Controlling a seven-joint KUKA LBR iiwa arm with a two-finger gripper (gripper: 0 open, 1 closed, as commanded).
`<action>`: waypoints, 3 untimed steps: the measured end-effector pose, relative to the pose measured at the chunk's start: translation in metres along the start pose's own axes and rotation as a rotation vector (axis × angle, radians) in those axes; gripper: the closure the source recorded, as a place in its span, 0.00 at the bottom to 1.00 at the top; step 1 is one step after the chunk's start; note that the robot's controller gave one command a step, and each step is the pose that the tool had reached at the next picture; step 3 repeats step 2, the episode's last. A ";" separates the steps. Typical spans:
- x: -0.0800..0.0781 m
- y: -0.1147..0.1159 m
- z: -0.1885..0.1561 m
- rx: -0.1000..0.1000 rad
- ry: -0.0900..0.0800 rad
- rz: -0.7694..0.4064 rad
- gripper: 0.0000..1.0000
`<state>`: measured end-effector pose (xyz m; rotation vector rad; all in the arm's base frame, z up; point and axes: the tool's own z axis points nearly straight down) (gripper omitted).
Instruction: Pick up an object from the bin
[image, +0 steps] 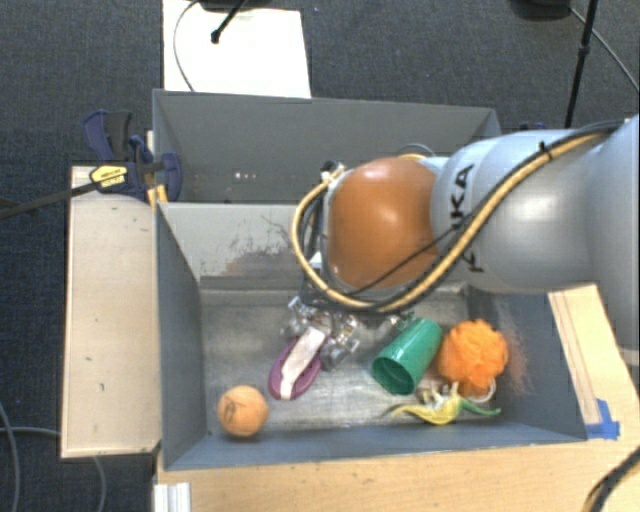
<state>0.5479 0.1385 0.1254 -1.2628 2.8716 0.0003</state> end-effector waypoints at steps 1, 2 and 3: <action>0.000 0.000 -0.006 0.001 -0.001 0.002 1.00; 0.000 0.000 -0.011 -0.001 0.001 0.003 1.00; 0.000 0.000 -0.011 -0.001 0.001 0.003 1.00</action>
Offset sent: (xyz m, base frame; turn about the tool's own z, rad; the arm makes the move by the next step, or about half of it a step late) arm 0.0000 -0.0002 0.0076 0.0000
